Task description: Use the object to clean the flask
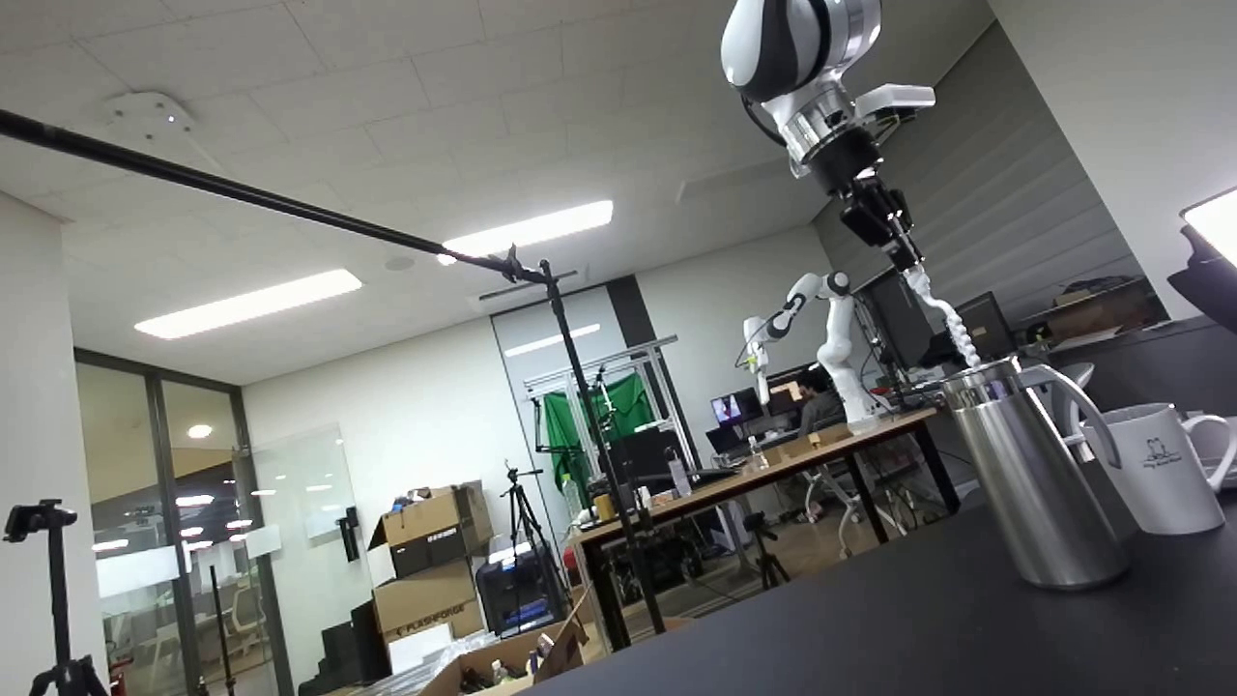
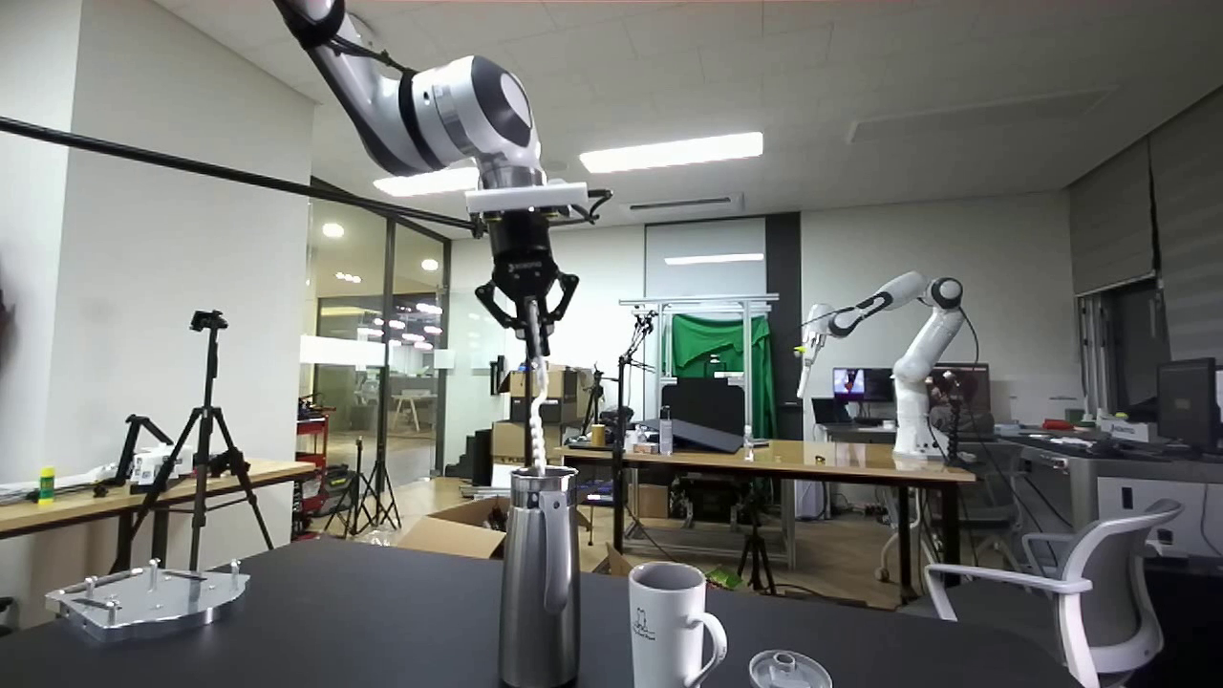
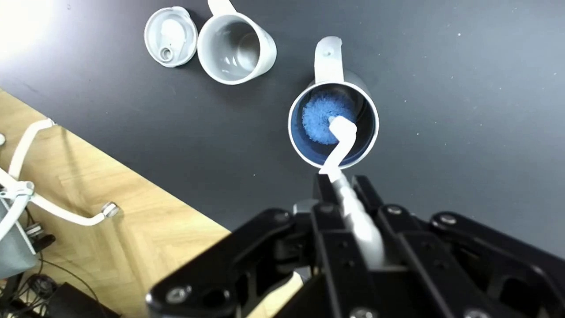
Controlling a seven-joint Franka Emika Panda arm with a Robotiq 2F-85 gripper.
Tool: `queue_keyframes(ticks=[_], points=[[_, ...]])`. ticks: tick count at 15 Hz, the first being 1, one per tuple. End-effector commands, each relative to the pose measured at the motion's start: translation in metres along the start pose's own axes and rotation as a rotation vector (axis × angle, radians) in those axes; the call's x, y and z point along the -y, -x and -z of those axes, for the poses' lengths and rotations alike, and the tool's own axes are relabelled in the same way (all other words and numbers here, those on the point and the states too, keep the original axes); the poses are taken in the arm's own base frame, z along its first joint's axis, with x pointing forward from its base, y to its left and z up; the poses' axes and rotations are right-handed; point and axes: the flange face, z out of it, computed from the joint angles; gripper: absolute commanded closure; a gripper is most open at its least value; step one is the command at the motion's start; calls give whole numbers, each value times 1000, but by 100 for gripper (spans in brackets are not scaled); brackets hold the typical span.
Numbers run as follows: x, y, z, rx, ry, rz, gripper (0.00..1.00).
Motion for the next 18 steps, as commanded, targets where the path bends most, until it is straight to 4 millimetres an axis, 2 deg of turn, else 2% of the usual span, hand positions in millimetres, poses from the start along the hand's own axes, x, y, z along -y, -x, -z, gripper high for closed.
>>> queue_keyframes(ticks=[1,4,6,15,18], points=[[3,-4,-49,59,-31,-11,96],[11,-8,-94,120,-69,4,96],[14,-12,-103,129,-71,17,96],[8,-16,0,6,24,29,96],[6,-13,12,-13,35,22,96]])
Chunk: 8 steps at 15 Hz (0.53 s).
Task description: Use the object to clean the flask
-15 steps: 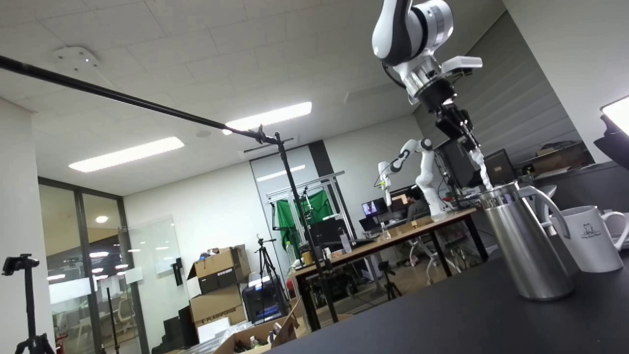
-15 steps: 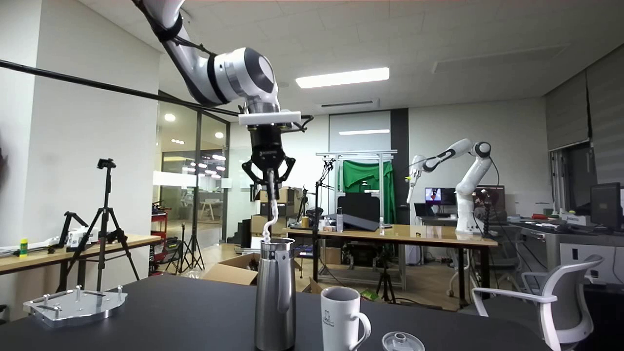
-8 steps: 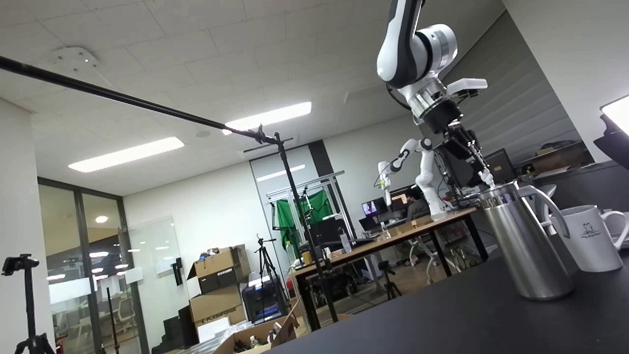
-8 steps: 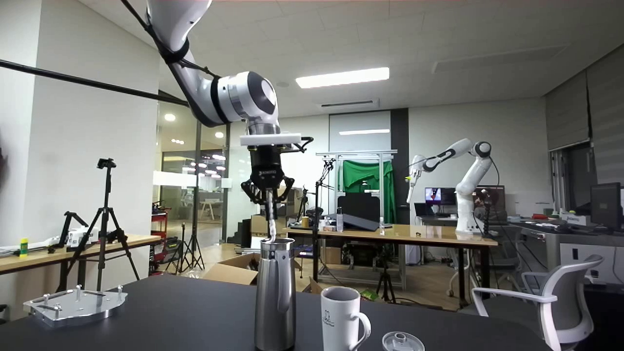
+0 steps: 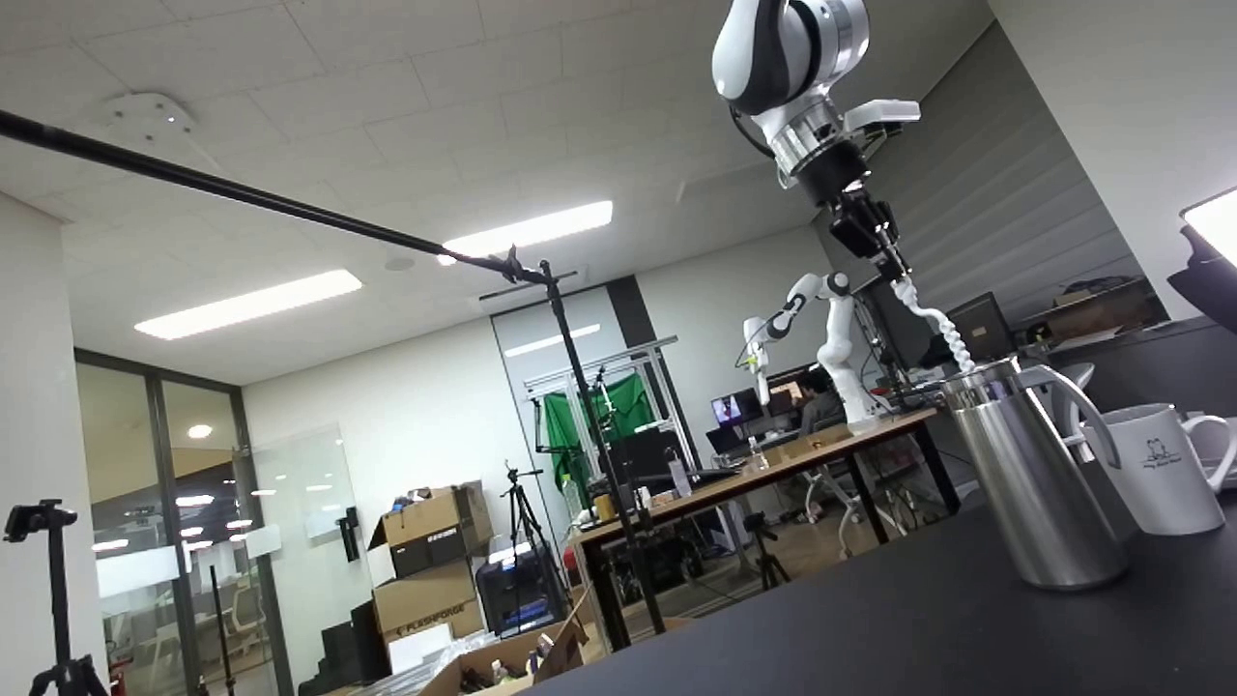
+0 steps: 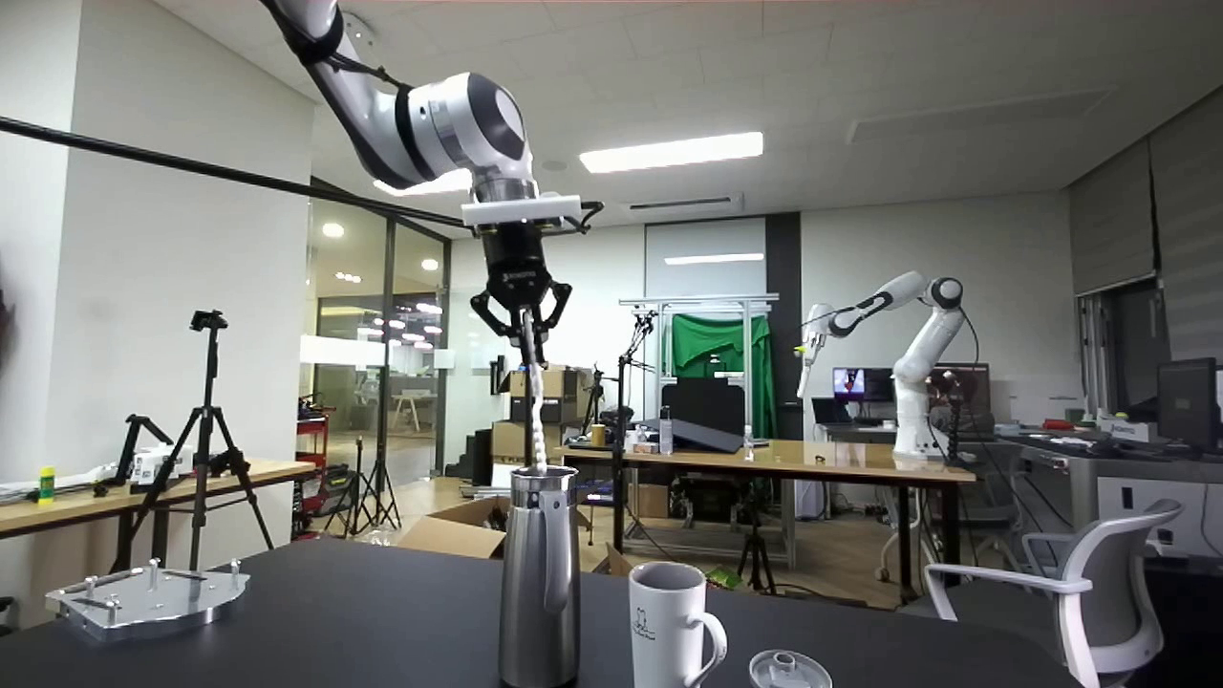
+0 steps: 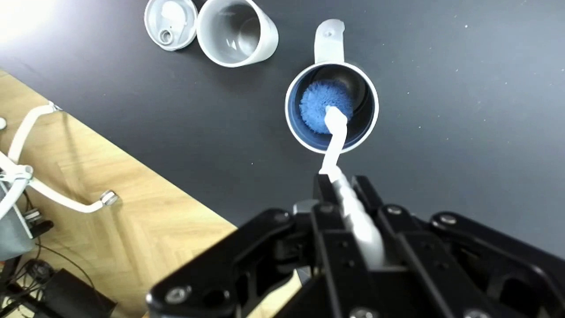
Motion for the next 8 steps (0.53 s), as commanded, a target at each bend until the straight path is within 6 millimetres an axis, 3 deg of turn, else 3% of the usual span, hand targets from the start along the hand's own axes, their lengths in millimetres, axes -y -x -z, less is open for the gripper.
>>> queue_keyframes(ticks=[1,8], points=[[-3,3,10,0,13,-14,96],[10,-3,-69,97,-58,-6,96]])
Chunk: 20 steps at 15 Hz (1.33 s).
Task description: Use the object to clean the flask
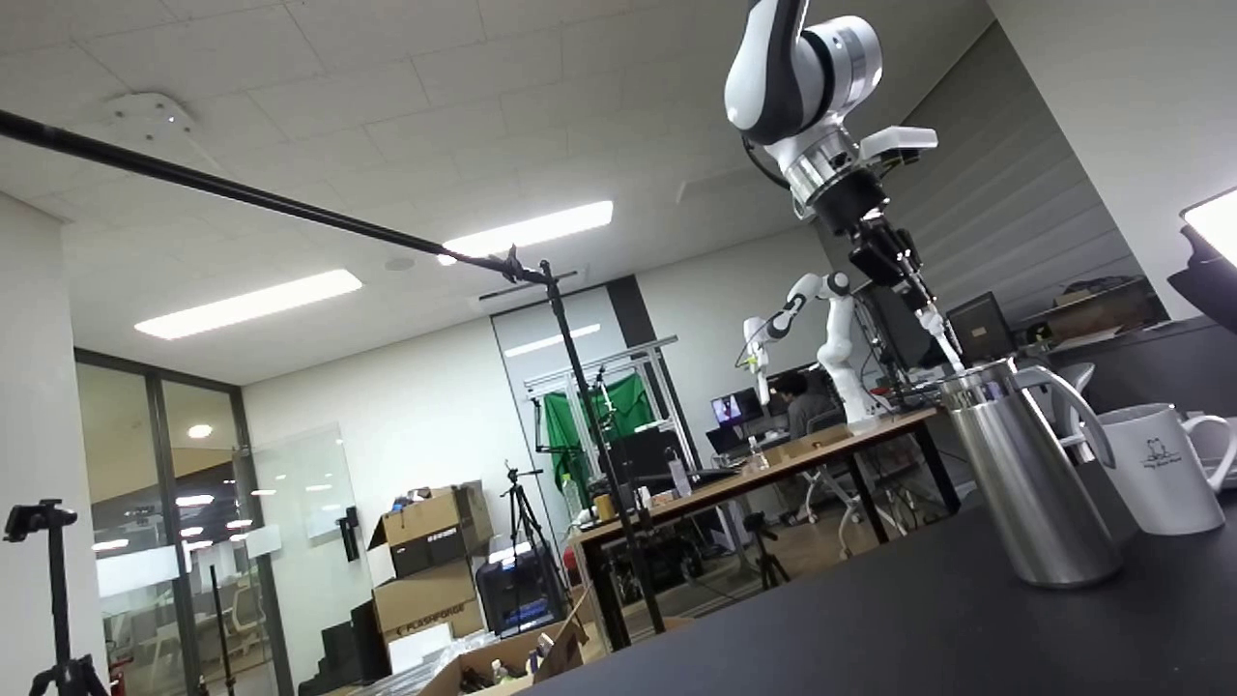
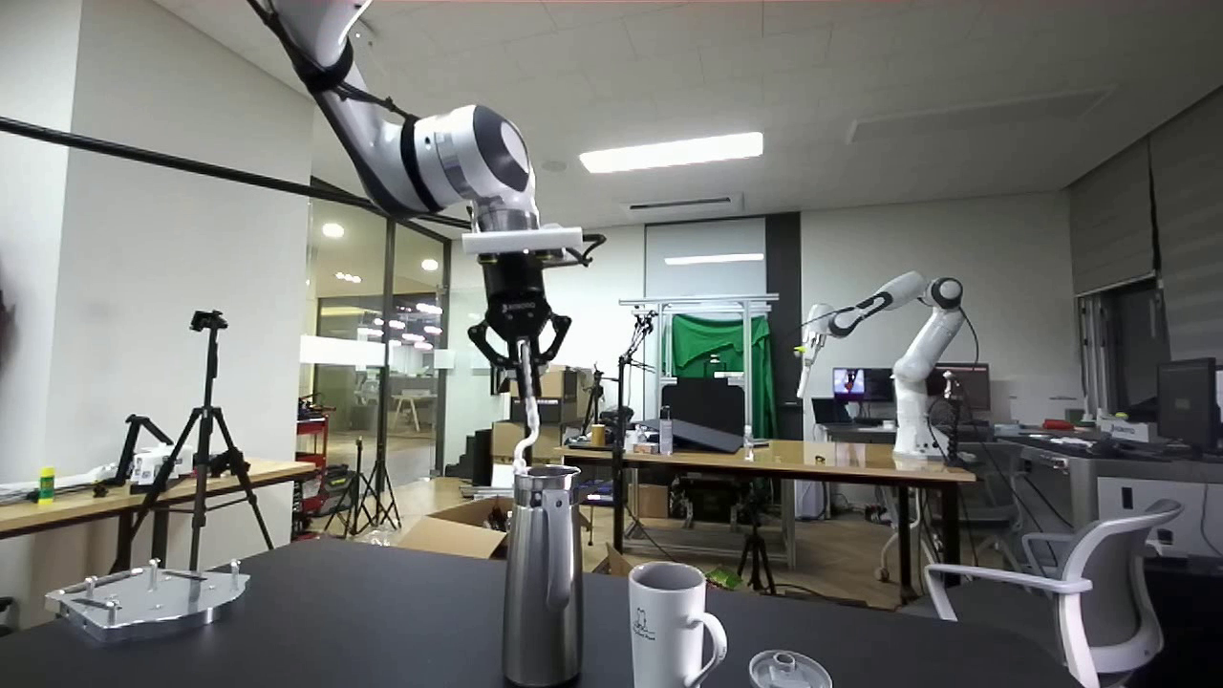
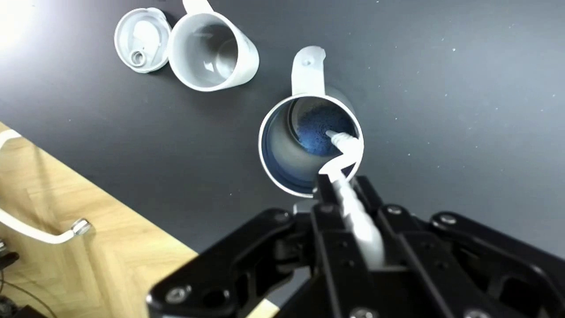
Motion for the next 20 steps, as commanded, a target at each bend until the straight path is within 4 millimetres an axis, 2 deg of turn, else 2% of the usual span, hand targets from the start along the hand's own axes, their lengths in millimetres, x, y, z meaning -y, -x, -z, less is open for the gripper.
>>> queue_keyframes(ticks=[1,2,4,6,12,13,16,20], points=[[4,-7,-30,43,-18,-9,96],[5,-8,-35,49,-23,-4,96],[7,-10,-27,39,-13,5,96],[7,-11,-6,17,10,8,96],[2,-1,77,-79,94,3,96],[1,1,84,-91,99,-2,96],[2,1,79,-96,98,-4,96],[9,-6,21,-80,33,-9,96]])
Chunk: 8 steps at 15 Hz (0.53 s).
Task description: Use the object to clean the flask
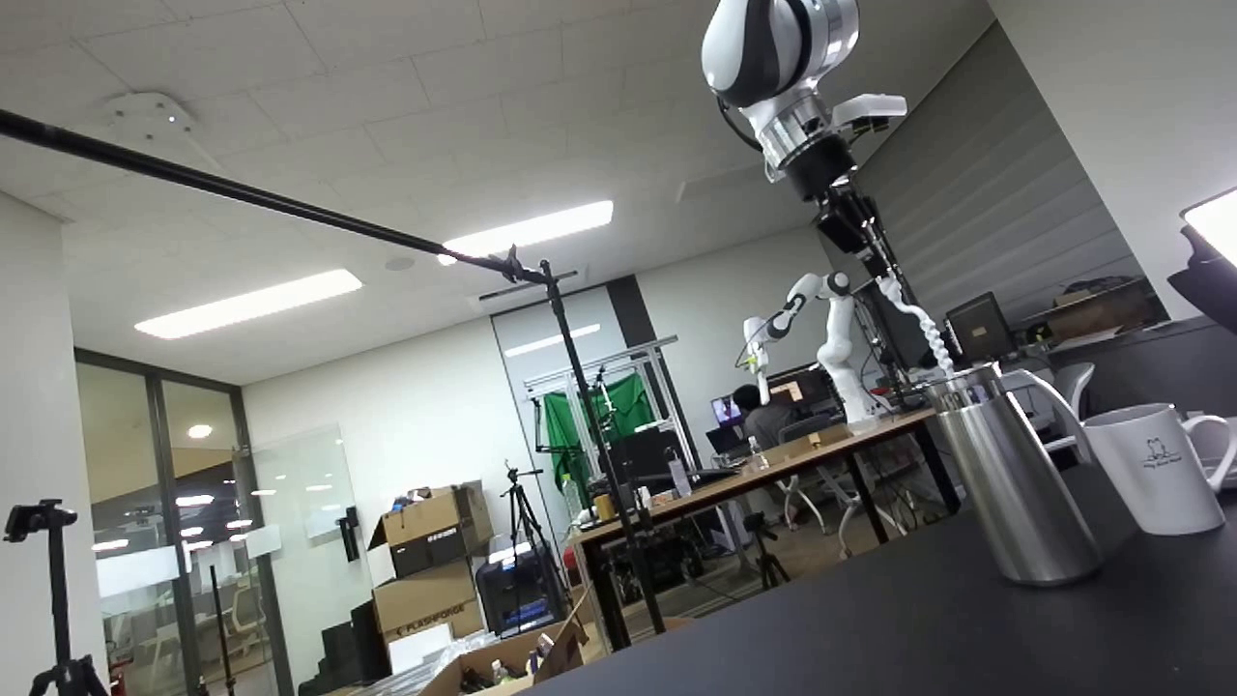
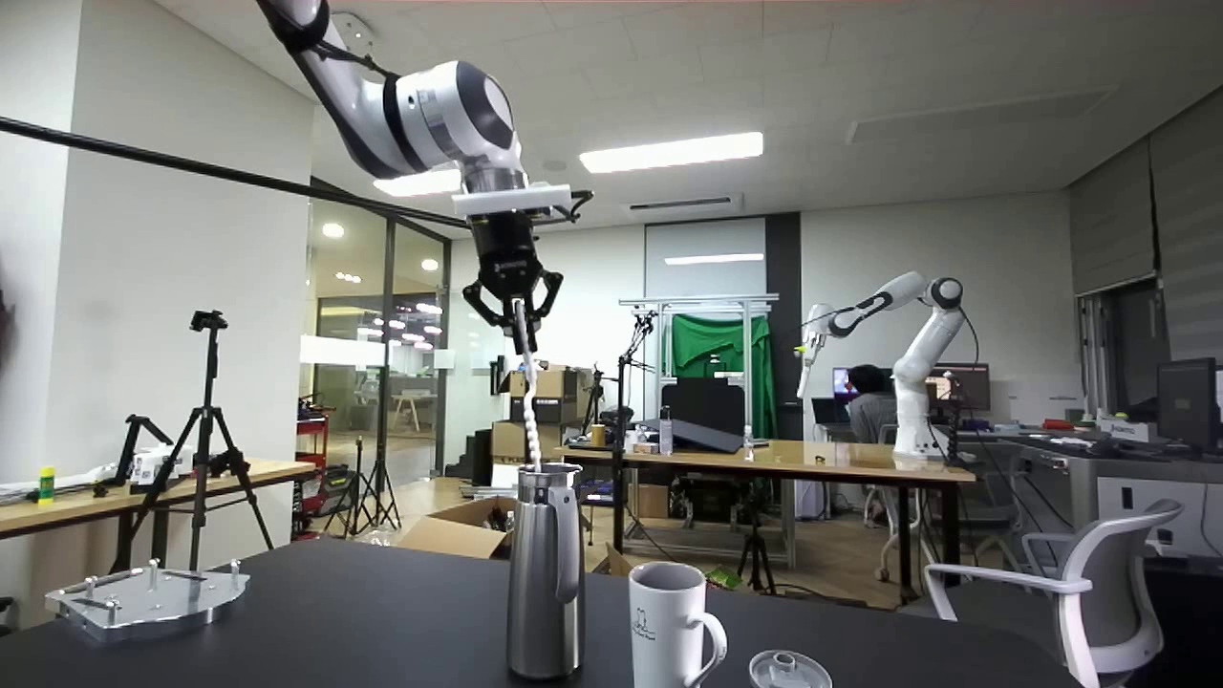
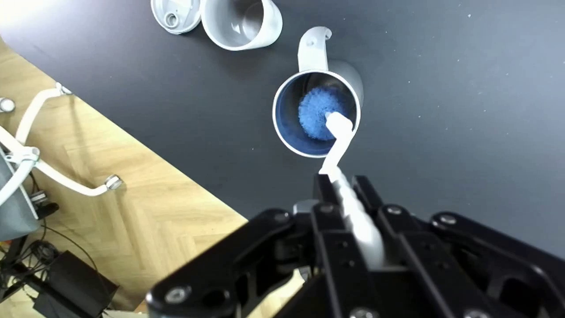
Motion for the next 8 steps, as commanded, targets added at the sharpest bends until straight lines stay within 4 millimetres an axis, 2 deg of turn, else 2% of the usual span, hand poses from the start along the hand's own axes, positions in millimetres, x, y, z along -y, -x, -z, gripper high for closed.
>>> queue_keyframes(ticks=[1,4,6,8], points=[[10,-1,-54,26,-51,-24,96],[22,-3,-92,61,-77,-2,96],[24,-5,-94,72,-65,14,96],[20,-6,-75,65,-28,29,96]])
